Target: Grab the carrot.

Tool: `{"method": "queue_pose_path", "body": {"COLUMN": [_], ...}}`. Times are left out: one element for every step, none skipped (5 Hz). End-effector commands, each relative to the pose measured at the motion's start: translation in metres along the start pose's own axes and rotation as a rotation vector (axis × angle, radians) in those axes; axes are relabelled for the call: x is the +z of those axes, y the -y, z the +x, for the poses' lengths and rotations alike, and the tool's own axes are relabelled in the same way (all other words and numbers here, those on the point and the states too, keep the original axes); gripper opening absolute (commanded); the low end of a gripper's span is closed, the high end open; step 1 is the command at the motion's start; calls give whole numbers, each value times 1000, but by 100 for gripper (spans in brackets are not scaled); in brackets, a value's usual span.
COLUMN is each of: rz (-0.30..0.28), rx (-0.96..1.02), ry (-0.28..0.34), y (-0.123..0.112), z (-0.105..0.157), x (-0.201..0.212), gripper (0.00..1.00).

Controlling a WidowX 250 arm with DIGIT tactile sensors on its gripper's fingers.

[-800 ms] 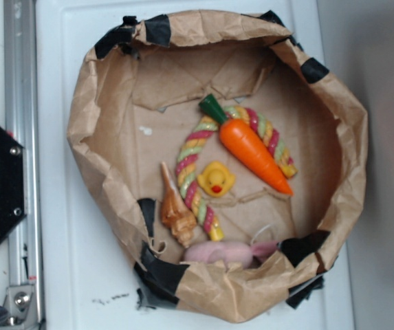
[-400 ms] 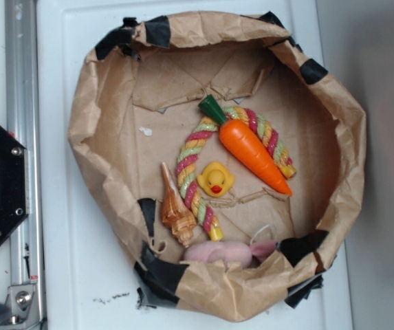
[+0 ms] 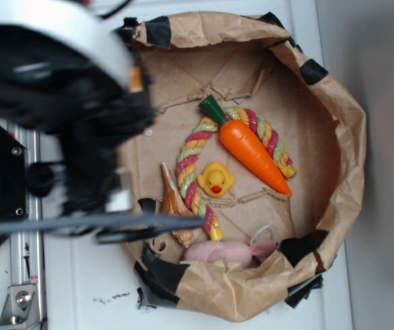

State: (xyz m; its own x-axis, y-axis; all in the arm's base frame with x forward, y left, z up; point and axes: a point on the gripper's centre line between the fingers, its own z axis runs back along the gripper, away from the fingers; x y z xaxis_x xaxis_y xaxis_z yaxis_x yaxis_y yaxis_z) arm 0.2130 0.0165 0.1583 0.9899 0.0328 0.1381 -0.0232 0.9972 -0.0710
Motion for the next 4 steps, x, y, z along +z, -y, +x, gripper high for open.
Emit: {"method": "queue_pose_path", "body": {"rz": [35,51,73,122], "rx": [-7,-54,-70,-65], "ry": [27,-3,-40,-27], "y": [-25,-21,-18,-13], "z": [51,54,54,71], "x": [-46,-74,-103,-123], "gripper": [100,100,100,100]}}
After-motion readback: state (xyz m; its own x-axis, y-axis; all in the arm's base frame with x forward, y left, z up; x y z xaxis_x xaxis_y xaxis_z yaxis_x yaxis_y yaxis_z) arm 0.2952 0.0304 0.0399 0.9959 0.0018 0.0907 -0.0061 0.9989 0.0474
